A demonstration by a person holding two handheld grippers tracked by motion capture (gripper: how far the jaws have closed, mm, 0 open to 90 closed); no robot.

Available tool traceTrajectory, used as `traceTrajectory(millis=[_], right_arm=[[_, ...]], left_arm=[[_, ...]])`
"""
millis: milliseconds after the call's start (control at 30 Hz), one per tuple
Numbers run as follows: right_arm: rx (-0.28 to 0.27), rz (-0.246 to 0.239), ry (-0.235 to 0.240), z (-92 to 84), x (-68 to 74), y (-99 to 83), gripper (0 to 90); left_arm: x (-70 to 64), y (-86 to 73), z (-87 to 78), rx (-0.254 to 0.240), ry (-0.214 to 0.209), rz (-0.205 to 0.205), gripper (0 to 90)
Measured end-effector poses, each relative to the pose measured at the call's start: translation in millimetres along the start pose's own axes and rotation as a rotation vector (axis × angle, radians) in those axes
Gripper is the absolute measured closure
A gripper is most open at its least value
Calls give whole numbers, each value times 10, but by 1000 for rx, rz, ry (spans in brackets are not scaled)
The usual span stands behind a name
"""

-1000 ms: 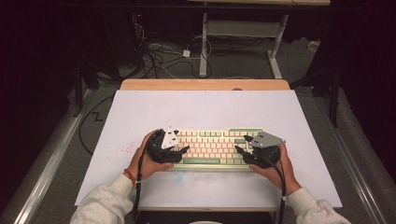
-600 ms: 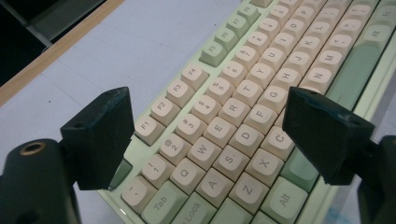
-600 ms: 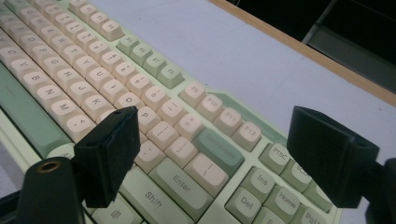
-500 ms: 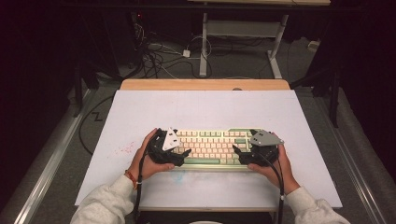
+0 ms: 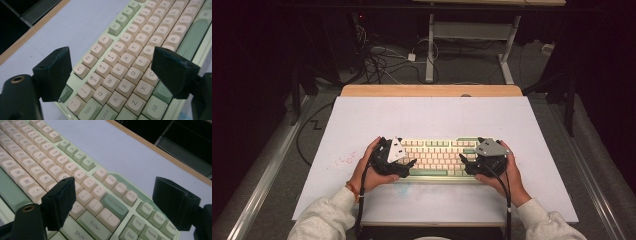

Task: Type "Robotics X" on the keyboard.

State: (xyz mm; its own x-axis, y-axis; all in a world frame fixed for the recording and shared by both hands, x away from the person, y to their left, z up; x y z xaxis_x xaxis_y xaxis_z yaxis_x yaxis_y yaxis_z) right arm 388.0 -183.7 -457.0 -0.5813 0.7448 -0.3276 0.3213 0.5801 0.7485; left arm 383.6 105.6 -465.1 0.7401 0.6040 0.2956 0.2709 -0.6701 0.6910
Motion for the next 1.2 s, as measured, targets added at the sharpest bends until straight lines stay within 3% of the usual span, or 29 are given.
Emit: traceTrajectory(millis=[633,1200], right_arm=[[-47,-1,-18,-242,-12,25,197],[-52,-4,-29,-369,-28,-31,197]], left_arm=[[-14,-40,-176,-10,51,33,171],[-22,-117,-293,-6,81,51,169]])
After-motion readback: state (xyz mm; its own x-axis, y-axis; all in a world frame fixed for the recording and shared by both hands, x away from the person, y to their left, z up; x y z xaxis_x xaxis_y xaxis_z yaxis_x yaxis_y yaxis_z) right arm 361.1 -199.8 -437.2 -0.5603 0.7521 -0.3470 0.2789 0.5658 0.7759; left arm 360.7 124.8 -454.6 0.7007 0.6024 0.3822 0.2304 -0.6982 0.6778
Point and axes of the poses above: each handheld gripper's, and its own axes: z roughly forward along the jaws, y roughly out of its top, x roughly to its left, the point moved 3 cm from there along z, roughly forward along the jaws, and after that the axes turned 6 degrees about x, right-handed, at the moved point
